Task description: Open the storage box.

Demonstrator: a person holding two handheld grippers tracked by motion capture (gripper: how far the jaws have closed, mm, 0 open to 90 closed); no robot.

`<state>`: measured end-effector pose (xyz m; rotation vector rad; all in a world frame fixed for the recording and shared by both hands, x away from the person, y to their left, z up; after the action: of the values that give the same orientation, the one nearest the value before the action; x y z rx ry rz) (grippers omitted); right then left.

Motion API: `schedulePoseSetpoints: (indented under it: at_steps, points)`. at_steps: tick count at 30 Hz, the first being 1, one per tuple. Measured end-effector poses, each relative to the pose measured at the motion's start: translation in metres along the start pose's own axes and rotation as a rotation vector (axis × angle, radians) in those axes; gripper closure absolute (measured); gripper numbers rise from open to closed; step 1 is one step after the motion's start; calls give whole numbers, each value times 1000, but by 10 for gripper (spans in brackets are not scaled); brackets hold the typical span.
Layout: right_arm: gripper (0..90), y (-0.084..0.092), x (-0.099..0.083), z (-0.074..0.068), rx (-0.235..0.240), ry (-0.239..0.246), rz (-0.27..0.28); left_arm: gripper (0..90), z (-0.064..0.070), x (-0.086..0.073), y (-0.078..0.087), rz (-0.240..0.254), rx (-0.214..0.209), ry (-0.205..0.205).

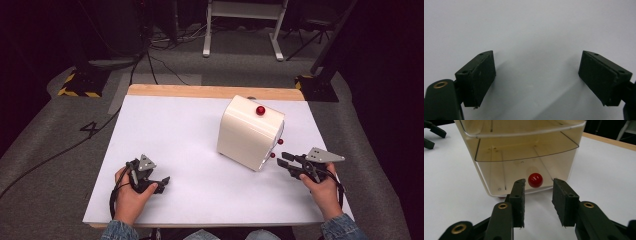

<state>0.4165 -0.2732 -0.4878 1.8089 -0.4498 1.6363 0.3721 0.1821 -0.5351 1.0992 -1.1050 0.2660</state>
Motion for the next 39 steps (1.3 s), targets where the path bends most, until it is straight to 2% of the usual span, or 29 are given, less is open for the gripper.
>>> schedulePoseSetpoints:
  at_steps: [5, 10, 20, 26, 31, 37, 39]
  points:
    - [657, -10, -5, 1, 23, -7, -16, 144, 0, 0, 0, 2, 1, 1]
    - [667, -17, -4, 1, 58, -6, 11, 144, 0, 0, 0, 0, 1, 0]
    - [738, -22, -7, 4, 85, -5, 22, 144, 0, 0, 0, 0, 1, -1]
    - [741, -21, -7, 4, 90, -9, 26, 144, 0, 0, 0, 2, 1, 1]
    - [742, -17, -7, 5, 88, -3, 20, 144, 0, 0, 0, 0, 1, 1]
    - [741, 7, -6, 7, 63, -5, 26, 144, 0, 0, 0, -1, 1, -1]
    - [741, 9, -6, 7, 59, -7, 24, 144, 0, 0, 0, 1, 0, -1]
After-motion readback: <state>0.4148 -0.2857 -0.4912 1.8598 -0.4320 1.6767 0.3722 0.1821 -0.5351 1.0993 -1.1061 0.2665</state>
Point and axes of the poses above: each handheld gripper's, and its own axes: y roughly backward along the jaws, x roughly out of its top, z roughly to its right, the point moved 7 cm from there along -y, roughly forward along the jaws, and after that the axes turned 12 degrees about z, right-handed, at the moved point
